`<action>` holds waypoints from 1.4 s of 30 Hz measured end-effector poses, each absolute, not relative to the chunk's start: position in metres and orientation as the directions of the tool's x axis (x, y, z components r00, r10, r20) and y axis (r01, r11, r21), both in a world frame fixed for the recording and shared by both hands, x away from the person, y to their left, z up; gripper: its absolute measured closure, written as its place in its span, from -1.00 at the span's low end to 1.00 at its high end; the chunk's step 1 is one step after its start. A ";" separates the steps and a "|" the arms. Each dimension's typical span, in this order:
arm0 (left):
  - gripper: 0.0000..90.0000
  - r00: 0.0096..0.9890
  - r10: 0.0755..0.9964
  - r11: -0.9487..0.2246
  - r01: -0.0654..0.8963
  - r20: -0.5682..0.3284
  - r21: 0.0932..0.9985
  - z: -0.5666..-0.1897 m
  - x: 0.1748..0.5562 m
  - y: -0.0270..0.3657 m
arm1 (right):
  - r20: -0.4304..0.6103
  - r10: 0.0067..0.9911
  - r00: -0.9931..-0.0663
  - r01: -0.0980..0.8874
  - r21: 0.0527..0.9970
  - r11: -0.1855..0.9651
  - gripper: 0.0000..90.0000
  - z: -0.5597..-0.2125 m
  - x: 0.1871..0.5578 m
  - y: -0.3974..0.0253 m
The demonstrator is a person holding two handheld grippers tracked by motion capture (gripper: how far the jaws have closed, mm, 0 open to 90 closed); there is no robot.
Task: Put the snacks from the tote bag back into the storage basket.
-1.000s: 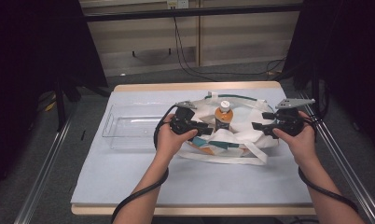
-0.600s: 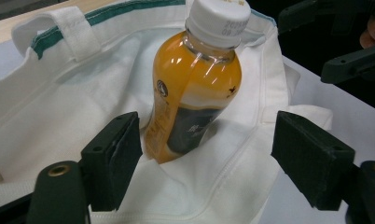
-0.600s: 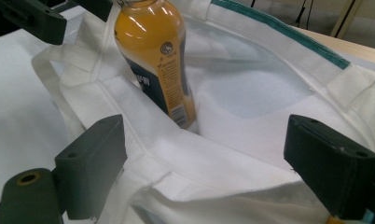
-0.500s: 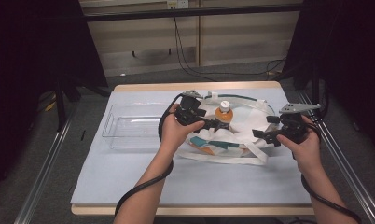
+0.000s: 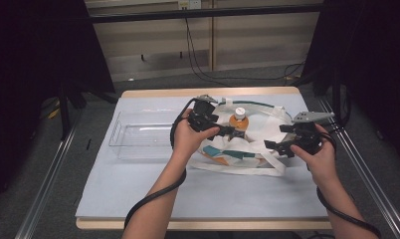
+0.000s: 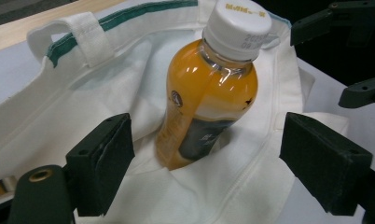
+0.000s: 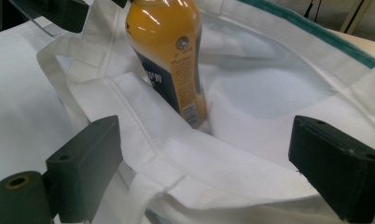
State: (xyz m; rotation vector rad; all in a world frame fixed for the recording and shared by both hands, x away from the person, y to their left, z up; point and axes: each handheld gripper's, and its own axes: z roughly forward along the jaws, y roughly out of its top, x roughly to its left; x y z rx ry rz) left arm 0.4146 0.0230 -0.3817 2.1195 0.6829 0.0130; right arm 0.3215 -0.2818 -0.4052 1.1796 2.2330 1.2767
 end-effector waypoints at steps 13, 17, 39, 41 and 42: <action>-0.63 0.855 0.470 -0.488 0.457 -0.218 0.743 -0.382 0.416 0.001 | 0.127 0.782 -0.610 0.498 0.829 0.254 -0.81 -0.403 0.318 -0.285; -0.63 0.855 0.469 -0.491 0.460 -0.221 0.739 -0.384 0.418 -0.005 | 0.129 0.782 -0.610 0.498 0.830 0.251 -0.81 -0.402 0.316 -0.286; -0.51 0.856 0.484 -0.554 0.461 -0.182 0.693 -0.388 0.431 -0.025 | 0.139 0.778 -0.613 0.498 0.832 0.244 -0.82 -0.403 0.313 -0.289; -0.50 0.855 0.483 -0.551 0.466 -0.190 0.692 -0.389 0.431 -0.027 | 0.142 0.779 -0.611 0.500 0.831 0.242 -0.82 -0.403 0.313 -0.289; -0.49 0.862 0.476 -0.572 0.456 -0.177 0.682 -0.388 0.432 -0.027 | 0.139 0.778 -0.613 0.496 0.834 0.242 -0.82 -0.403 0.313 -0.289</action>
